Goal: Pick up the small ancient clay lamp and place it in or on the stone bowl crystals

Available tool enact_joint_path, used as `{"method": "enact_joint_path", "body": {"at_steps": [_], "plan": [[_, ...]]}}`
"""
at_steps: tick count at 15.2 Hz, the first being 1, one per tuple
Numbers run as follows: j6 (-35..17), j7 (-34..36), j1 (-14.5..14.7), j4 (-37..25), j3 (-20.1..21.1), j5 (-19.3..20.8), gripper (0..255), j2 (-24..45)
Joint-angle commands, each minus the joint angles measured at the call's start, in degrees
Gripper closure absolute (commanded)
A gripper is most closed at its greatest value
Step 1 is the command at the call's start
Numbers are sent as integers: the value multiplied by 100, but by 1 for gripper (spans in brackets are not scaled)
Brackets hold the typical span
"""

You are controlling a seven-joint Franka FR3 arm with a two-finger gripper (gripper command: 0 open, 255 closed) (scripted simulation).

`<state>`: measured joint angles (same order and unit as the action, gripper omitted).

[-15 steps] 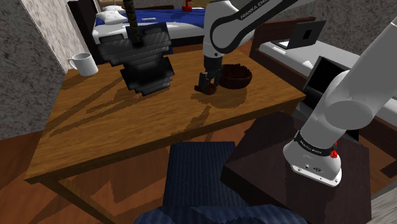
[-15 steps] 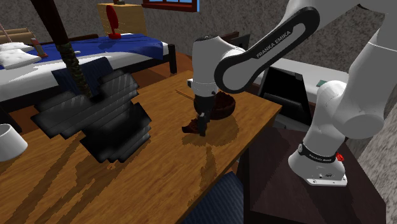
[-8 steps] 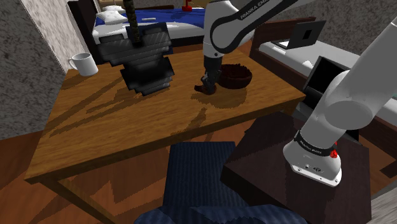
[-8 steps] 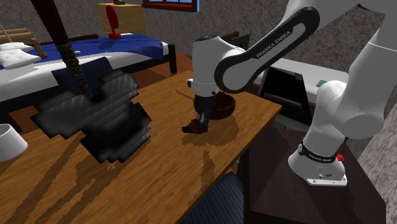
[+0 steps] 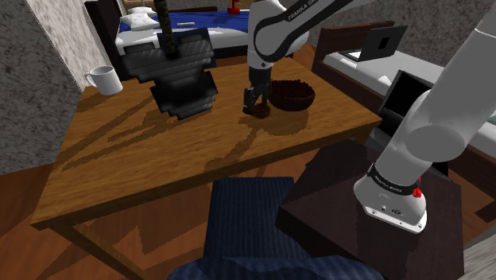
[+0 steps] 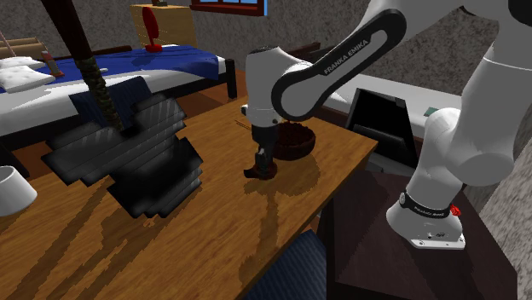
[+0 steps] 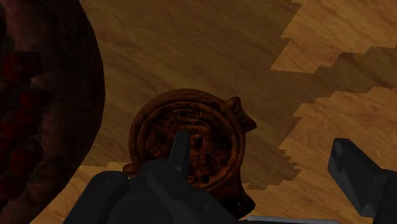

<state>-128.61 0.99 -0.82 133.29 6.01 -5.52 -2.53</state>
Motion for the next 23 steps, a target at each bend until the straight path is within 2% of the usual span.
{"method": "enact_joint_path", "body": {"at_steps": [1, 5, 6, 13, 21, 22, 23], "plan": [[211, -242, -43, -562, -53, -5, 0, 453], [735, -673, -131, -1852, -105, -13, 0, 1434], [768, -694, -137, -1928, -105, -12, 0, 1490], [230, -697, -106, -1651, -87, -21, 0, 1748], [230, -698, -106, -1651, -87, -21, 0, 1748], [230, -698, -106, -1651, -87, -21, 255, 1748], [230, -698, -106, -1651, -87, -21, 255, 1748]]}}
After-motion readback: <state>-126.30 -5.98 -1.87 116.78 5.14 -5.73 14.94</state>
